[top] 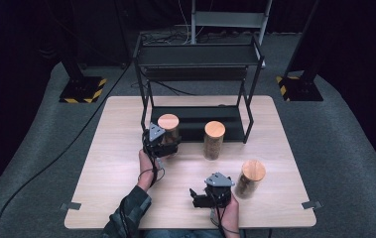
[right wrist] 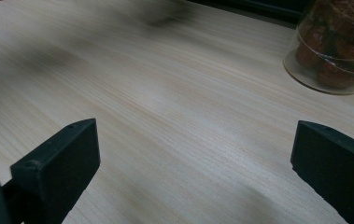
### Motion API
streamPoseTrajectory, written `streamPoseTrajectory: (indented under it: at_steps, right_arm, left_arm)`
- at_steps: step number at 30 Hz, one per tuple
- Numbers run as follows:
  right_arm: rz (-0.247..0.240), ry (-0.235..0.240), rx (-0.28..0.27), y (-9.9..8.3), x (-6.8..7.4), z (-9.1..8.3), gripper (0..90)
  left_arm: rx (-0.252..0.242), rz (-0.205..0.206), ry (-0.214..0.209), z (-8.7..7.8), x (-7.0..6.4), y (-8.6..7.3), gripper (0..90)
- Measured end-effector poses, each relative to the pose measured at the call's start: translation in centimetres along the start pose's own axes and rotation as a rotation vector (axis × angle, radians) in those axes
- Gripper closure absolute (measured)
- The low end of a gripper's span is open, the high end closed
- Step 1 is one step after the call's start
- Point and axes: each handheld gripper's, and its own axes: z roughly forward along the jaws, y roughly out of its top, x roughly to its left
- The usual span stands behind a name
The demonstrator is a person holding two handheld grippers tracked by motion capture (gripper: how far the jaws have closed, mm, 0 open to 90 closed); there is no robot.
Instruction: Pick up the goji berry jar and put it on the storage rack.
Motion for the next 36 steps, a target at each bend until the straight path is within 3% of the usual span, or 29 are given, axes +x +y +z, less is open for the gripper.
streamPoseTrajectory:
  at_steps: [36]
  right_arm:
    - [-0.006,-0.001,-0.005,0.0,0.1,0.0,0.6]
  left_arm:
    - [-0.005,0.038,0.000,2.2,0.6,1.9,24.6]
